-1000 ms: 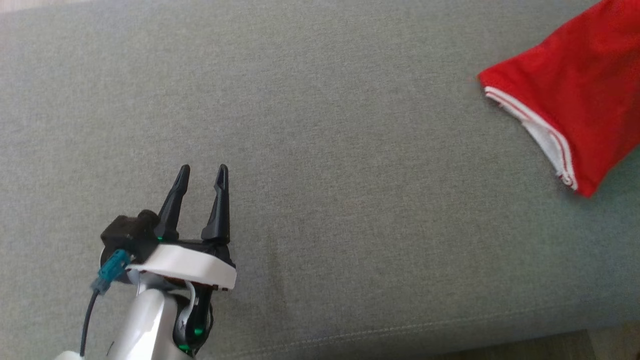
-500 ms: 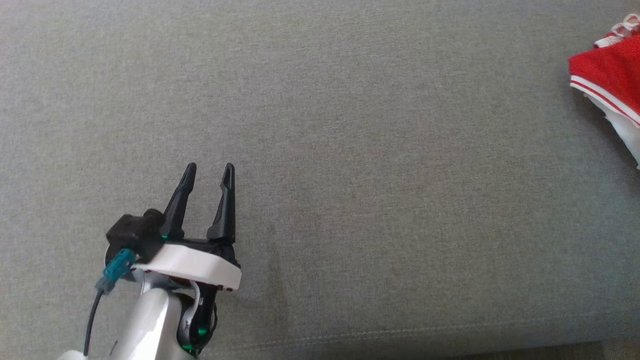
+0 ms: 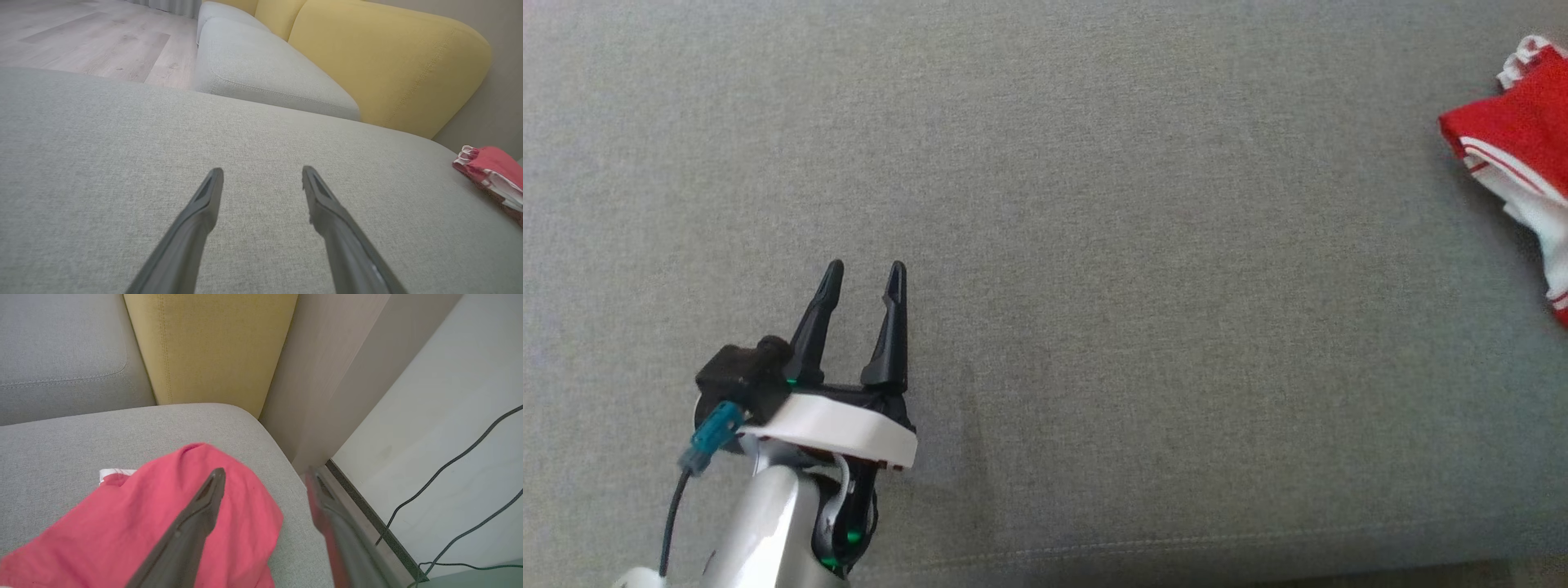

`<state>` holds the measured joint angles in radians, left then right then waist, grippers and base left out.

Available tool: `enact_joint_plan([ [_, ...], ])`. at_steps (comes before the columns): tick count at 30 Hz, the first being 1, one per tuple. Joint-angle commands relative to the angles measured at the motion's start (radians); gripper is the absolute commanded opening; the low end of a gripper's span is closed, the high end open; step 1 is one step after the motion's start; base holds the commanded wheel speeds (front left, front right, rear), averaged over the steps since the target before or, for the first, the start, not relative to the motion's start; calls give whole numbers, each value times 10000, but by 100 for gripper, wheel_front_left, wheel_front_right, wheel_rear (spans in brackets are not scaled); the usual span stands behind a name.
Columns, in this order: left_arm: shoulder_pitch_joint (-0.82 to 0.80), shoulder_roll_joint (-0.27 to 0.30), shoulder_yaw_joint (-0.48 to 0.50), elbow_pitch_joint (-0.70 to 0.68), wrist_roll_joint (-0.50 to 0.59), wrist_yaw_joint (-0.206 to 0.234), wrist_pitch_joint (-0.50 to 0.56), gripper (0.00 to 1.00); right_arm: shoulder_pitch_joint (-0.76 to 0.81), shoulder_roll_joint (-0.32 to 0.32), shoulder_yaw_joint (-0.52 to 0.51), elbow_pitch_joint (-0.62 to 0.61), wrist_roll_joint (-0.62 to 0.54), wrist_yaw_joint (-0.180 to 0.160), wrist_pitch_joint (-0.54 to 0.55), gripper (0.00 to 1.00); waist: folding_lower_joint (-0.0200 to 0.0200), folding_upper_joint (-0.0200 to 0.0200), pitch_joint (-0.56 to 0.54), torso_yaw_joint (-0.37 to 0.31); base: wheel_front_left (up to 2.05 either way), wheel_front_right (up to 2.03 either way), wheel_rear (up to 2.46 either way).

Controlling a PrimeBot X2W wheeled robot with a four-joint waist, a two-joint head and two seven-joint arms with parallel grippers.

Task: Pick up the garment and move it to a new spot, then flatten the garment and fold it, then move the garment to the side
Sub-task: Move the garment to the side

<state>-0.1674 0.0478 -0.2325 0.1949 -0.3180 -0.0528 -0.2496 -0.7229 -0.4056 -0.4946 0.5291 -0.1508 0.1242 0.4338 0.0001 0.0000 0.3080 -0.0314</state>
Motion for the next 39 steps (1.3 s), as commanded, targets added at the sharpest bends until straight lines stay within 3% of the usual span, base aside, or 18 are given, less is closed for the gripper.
enact_joint_plan([
  [1, -207, 25, 346, -295, 82, 4, -122, 100, -13, -137, 62, -363, -80, 65, -112, 100, -1, 0, -29, -23, 0, 0, 0],
  [12, -99, 24, 347, -192, 85, -4, -122, 100, 117, 584, 520, -918, 297, 65, -1035, 100, -1, 0, -543, -177, 0, 0, 0],
  [22, -214, 24, 479, 135, -77, 104, -122, 100, 1116, 1023, 2114, -1388, 1360, 65, -2696, 100, -1, 0, -1592, 44, 0, 0, 0],
  [32, 251, 24, 466, 702, -295, 333, -122, 100, 3244, 2228, 3441, -2266, 1786, 65, -3923, 100, -1, 0, -2844, 641, 0, 0, 0],
  [39, 595, 24, 300, 765, -343, 521, -122, 100, 4689, 3214, 3620, -3074, 1724, 65, -4567, 100, -1, 0, -3173, 983, 0, 0, 0],
])
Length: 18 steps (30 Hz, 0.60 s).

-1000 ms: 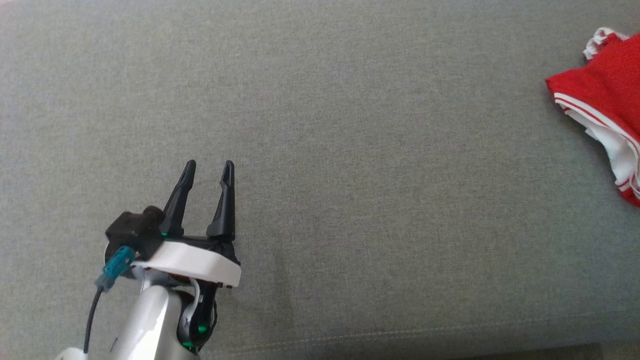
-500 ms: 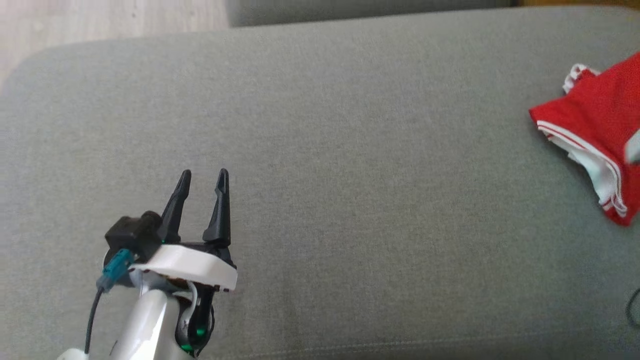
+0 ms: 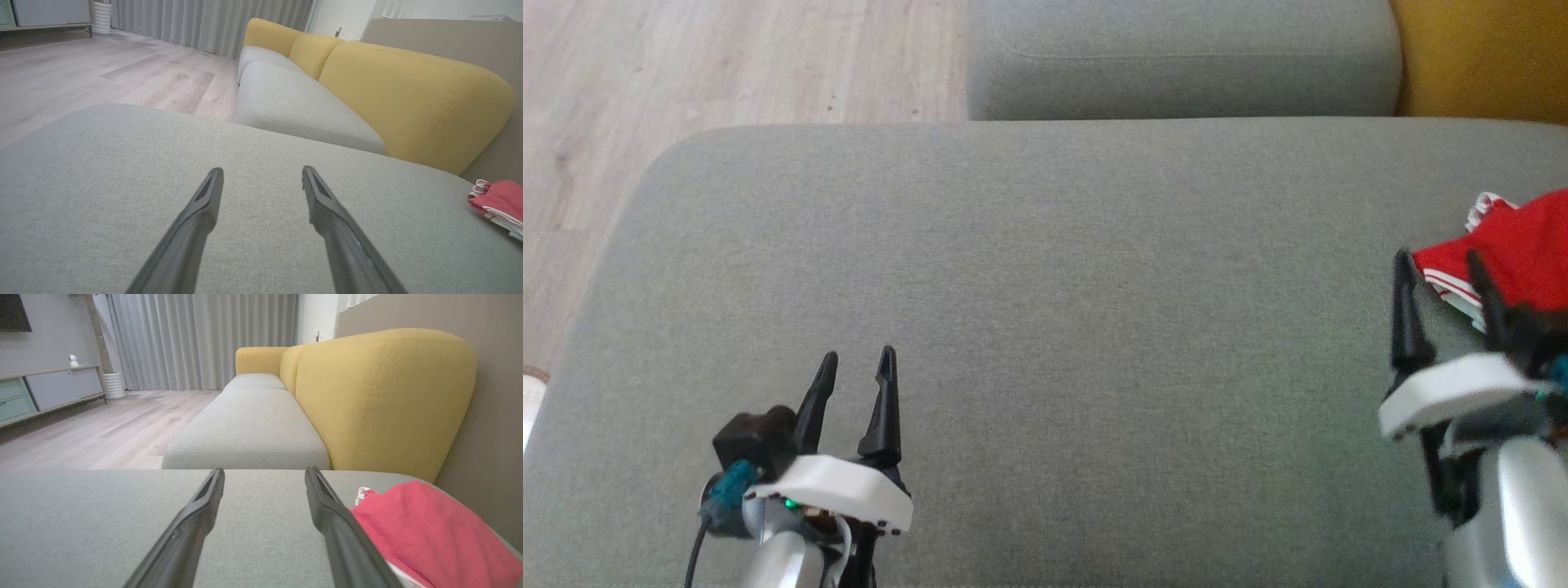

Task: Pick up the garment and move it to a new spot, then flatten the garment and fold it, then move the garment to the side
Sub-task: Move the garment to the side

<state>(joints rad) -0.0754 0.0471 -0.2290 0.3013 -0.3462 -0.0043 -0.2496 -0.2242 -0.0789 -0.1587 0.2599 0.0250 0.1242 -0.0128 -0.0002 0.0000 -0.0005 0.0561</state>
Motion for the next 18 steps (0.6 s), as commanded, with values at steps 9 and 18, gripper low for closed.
enact_joint_plan([
  [9, 90, 32, 255, -269, 183, 588, -122, 100, 1624, 282, 1086, -808, 230, 65, -1144, 100, 2, 0, -211, 334, 0, 0, 0],
  [18, 292, 32, 185, -257, 462, 622, -122, 100, 2441, 285, 1365, -707, 805, 65, -1742, 100, 2, 0, -316, 362, 0, 0, 0],
])
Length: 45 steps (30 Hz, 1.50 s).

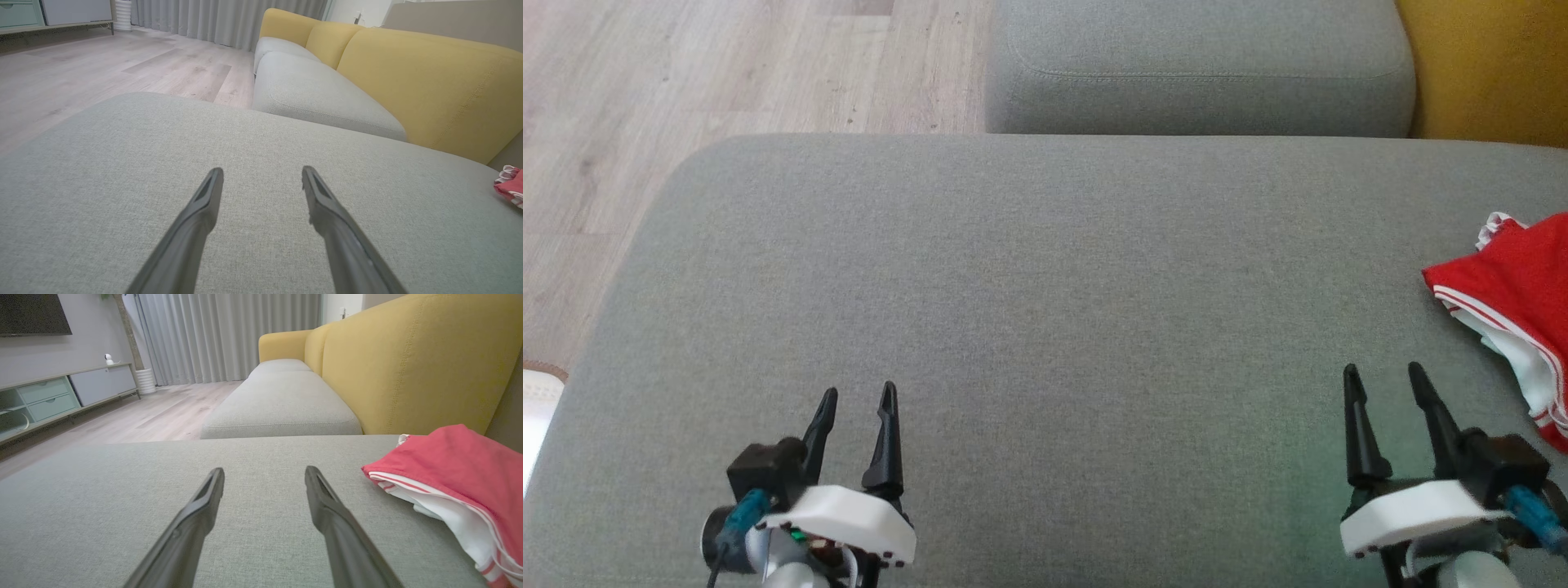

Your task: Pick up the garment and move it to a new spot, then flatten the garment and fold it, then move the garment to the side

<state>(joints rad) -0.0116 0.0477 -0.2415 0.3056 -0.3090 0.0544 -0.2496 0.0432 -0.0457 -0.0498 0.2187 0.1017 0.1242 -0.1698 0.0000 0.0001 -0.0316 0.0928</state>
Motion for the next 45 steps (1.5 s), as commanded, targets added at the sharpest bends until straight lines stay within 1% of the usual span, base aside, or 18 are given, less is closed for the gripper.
enact_joint_plan([
  [1, -339, 26, 306, -302, 121, 37, -122, 100, -204, -47, 320, -272, 67, 65, -206, 100, 0, -1, -12, -10, 0, 0, 0],
  [14, -366, 26, 231, -140, 397, 30, -122, 100, -189, -46, 663, -1, 341, 65, -470, 100, 0, -1, -6, -90, 0, 0, 0],
  [29, -432, 34, 153, -76, 566, 50, -122, 100, -254, -45, 709, 100, 371, 65, -564, 100, 0, -1, 9, -99, 0, 0, 0],
  [30, 11, 4, -96, 204, 498, -2, 1, 0, 93, 4, 448, 384, 309, 0, -419, 0, 0, -1, 9, -98, 0, 0, 0],
  [35, 430, -4, -101, 893, 489, -7, 39, 0, 318, 9, 464, 1142, 341, -2, -386, 0, 0, -1, 11, -103, 0, 0, 0],
  [45, 318, 11, 175, 780, -609, -155, 313, 0, 166, 5, 370, 1077, 1522, 4, -123, 0, 0, -1, 38, -170, 0, 0, 0],
])
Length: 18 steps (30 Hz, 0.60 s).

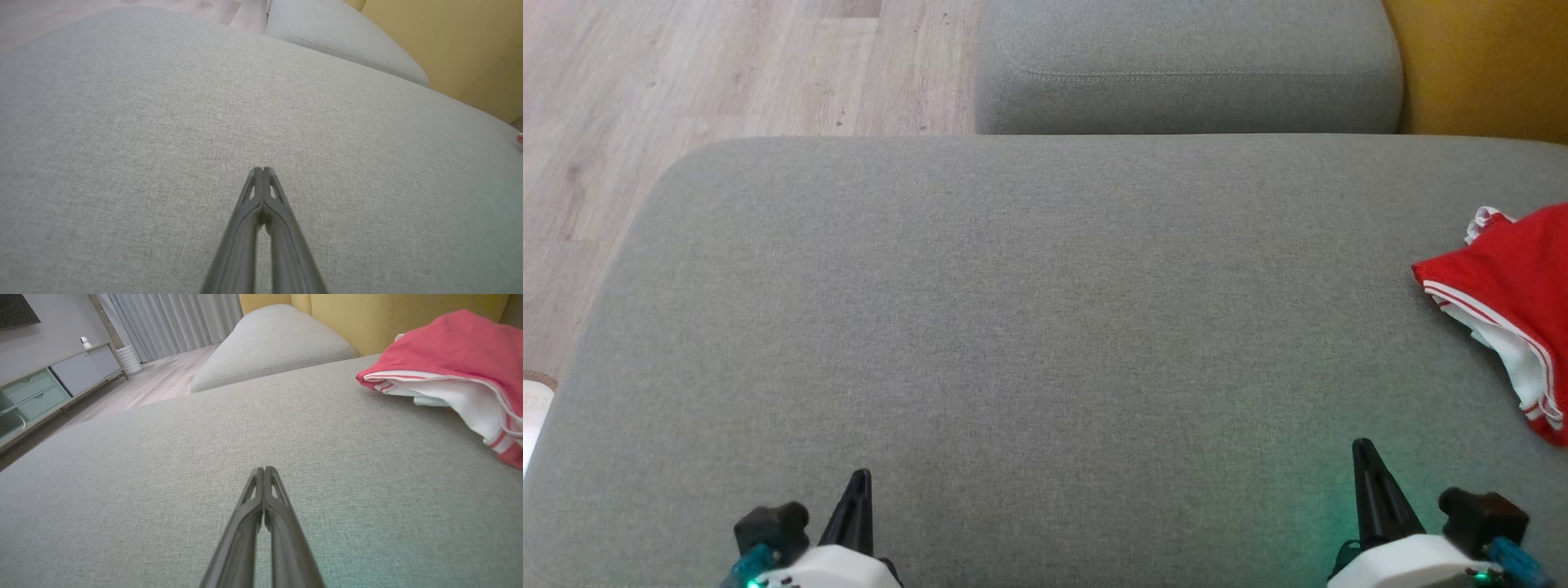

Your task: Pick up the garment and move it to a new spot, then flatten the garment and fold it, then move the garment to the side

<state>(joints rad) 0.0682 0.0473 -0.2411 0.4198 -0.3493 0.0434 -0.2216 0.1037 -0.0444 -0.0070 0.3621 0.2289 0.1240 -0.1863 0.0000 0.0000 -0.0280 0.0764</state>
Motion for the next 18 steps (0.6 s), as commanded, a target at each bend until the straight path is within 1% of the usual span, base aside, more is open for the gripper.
enact_joint_plan([
  [1, -492, 17, 199, -375, -315, -60, 61, 0, -452, -9, -65, -366, 369, 6, 67, 0, 0, 0, 5, -12, 0, 0, 0],
  [18, -681, 35, 678, -580, -2166, -311, 535, 0, -696, -16, -211, -492, 2375, 15, 501, 0, 0, 0, 51, -124, 0, 0, 0],
])
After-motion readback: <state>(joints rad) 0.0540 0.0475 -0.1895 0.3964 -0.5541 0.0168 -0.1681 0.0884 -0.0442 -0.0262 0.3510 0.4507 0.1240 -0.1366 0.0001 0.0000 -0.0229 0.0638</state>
